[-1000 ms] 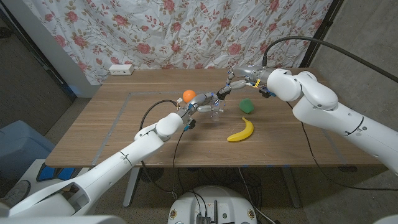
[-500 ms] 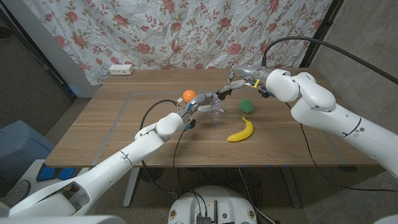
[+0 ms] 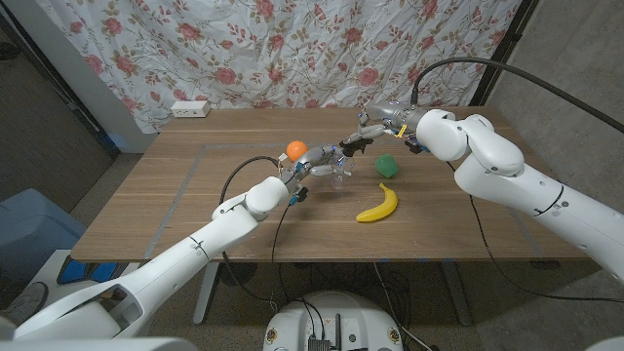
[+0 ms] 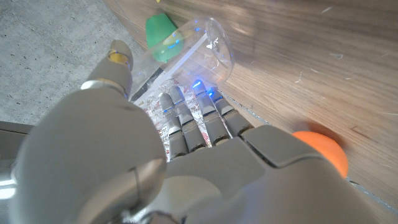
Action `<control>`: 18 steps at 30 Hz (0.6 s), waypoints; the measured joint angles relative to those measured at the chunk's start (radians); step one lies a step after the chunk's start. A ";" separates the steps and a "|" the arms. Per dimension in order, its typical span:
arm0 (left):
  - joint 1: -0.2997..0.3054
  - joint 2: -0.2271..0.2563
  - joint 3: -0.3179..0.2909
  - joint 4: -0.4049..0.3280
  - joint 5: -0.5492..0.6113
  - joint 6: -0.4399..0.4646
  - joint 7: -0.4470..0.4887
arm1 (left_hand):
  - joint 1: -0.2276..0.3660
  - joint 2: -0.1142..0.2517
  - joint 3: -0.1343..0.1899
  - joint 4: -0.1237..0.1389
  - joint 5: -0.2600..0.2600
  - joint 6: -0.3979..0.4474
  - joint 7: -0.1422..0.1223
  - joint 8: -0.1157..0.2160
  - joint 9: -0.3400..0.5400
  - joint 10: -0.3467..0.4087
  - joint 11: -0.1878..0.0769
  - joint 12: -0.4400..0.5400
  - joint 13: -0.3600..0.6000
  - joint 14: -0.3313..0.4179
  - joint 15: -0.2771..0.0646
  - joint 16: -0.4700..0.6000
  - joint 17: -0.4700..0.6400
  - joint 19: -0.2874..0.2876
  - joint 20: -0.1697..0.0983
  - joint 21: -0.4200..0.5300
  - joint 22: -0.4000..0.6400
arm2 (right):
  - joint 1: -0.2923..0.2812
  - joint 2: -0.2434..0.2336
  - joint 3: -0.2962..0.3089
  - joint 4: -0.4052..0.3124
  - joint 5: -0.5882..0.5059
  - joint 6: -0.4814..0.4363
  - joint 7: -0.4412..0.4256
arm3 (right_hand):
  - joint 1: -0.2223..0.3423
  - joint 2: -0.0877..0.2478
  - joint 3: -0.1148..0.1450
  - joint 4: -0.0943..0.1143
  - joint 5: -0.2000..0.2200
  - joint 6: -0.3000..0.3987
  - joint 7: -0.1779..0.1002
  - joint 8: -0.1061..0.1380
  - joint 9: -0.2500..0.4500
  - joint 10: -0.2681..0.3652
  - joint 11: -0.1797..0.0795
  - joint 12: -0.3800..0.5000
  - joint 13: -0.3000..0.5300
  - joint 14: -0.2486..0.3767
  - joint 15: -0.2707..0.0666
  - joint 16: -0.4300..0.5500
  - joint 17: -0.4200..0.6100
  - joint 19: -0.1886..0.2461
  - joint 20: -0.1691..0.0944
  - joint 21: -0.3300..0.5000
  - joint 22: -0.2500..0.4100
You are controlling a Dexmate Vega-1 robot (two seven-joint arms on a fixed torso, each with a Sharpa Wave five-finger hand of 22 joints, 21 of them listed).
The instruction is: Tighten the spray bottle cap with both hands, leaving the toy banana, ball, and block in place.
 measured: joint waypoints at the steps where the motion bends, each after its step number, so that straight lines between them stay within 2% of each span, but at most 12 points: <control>1: 0.000 0.000 0.000 0.000 0.000 0.000 0.000 | 0.000 0.000 0.000 0.000 0.000 0.000 0.000 0.000 0.000 0.000 0.000 0.000 0.000 0.000 0.000 0.000 0.000 0.000 0.000 0.000 0.000 | -0.001 0.001 0.000 0.000 0.000 -0.001 -0.002 | -0.003 0.002 0.000 0.000 0.000 0.005 -0.002 0.000 0.000 0.002 0.001 0.000 0.000 0.002 -0.002 0.001 0.000 0.000 0.000 0.000 0.000; 9: 0.000 0.000 0.000 0.000 0.000 0.000 0.002 | 0.000 0.000 0.000 0.000 0.000 0.000 0.000 0.002 -0.004 0.000 0.000 -0.001 0.000 0.000 0.000 -0.007 0.000 0.000 0.000 0.000 0.000 | -0.004 0.004 0.001 0.002 0.002 -0.005 -0.013 | -0.013 0.013 -0.003 0.003 0.000 0.056 -0.001 0.018 -0.005 0.039 -0.007 0.004 0.000 0.026 -0.011 0.008 0.000 0.014 -0.007 0.007 0.000; 10: 0.001 -0.001 0.000 0.000 0.000 0.000 0.002 | 0.000 0.000 0.000 0.000 0.000 0.000 0.000 0.002 -0.004 0.000 0.000 -0.001 0.000 0.000 0.000 -0.007 0.000 0.000 0.000 0.000 0.000 | -0.005 0.005 0.001 0.002 0.002 -0.006 -0.014 | -0.020 0.020 -0.002 0.003 0.000 0.064 -0.002 0.019 -0.005 0.047 -0.008 0.004 0.000 0.031 -0.012 0.008 0.000 0.018 -0.003 0.008 0.000; 15: 0.003 0.000 0.000 0.000 0.000 -0.002 0.004 | 0.000 0.000 0.000 0.000 0.000 0.000 0.000 0.002 -0.005 0.000 0.000 -0.002 -0.001 0.000 0.000 -0.007 0.000 0.000 0.000 0.000 0.000 | -0.008 0.008 0.001 0.002 0.005 -0.012 -0.022 | -0.040 0.041 0.007 0.013 0.000 0.105 -0.009 0.033 -0.009 0.078 -0.018 0.008 0.000 0.052 -0.027 0.020 0.005 0.042 -0.020 0.008 0.000; 18: 0.004 -0.001 0.000 0.000 0.000 -0.003 0.004 | 0.000 0.000 0.000 0.000 0.000 0.000 0.000 0.002 -0.005 0.000 0.000 -0.002 0.002 0.000 0.000 -0.008 -0.005 0.000 0.000 0.000 0.000 | -0.009 0.010 0.001 0.002 0.006 -0.015 -0.025 | -0.030 0.052 0.011 0.017 0.000 0.119 -0.009 0.037 -0.009 0.083 -0.022 0.008 0.000 0.061 -0.036 0.024 0.005 0.045 -0.023 0.008 0.000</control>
